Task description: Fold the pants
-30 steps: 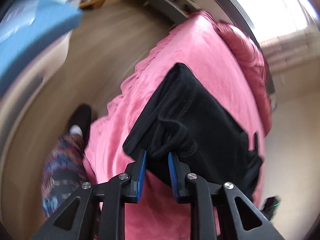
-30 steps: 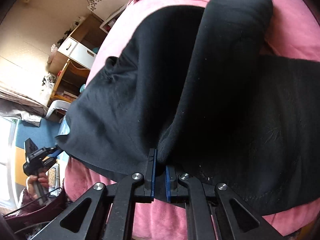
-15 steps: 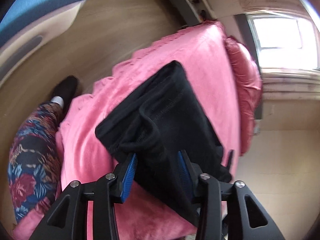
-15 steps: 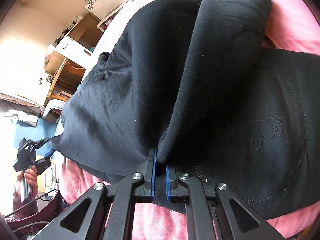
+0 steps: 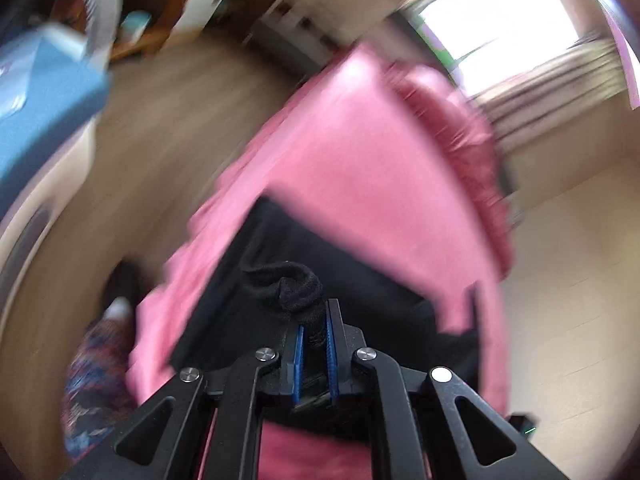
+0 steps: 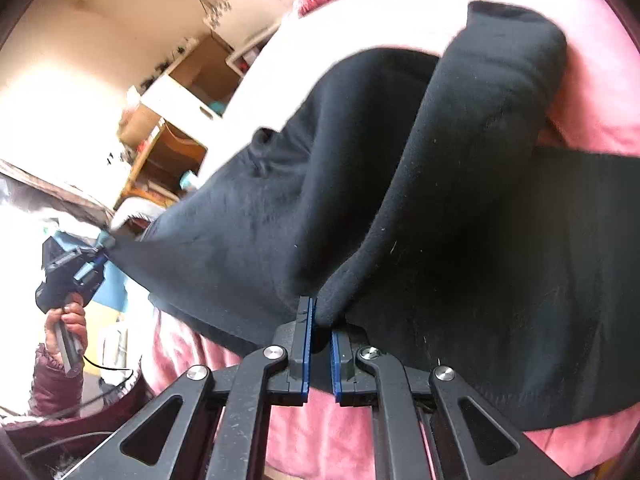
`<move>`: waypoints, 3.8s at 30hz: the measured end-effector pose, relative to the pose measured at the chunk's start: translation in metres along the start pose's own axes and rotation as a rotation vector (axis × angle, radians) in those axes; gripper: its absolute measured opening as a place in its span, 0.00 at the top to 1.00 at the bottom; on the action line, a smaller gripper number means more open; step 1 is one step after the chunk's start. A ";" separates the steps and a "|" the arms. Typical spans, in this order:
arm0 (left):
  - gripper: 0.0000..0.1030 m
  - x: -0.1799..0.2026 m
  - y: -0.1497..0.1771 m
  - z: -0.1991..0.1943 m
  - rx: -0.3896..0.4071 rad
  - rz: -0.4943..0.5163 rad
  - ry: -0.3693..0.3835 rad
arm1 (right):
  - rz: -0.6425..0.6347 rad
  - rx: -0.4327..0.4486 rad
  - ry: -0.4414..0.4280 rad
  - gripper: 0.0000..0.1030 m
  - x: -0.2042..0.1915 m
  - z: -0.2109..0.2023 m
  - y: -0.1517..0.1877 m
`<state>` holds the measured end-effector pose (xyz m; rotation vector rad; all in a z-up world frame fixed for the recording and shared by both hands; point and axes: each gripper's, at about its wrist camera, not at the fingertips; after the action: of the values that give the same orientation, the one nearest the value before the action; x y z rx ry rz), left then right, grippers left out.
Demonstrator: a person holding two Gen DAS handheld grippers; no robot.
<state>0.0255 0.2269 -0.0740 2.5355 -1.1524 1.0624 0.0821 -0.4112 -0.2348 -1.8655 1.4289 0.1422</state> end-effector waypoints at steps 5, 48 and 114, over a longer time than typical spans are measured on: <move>0.87 -0.065 0.011 0.029 -0.055 -0.178 -0.065 | 0.015 -0.074 0.041 0.92 0.006 0.026 0.016; 0.70 0.115 0.140 0.108 -0.291 0.656 -0.082 | 0.132 -0.097 0.649 0.44 0.131 0.043 -0.199; 0.63 0.167 0.256 0.119 -0.419 1.103 -0.028 | 0.853 0.382 0.480 0.67 0.248 -0.254 0.156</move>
<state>-0.0169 -0.0976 -0.0860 1.5059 -2.5435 0.7632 -0.0504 -0.7747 -0.2618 -0.9163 2.3223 -0.1727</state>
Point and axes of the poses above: each gripper's, at about its wrist camera, not at the fingertips, and z roughly the way its jaws point, x to its right, y to its underside, and after that the axes turned 13 degrees about -z, right-handed
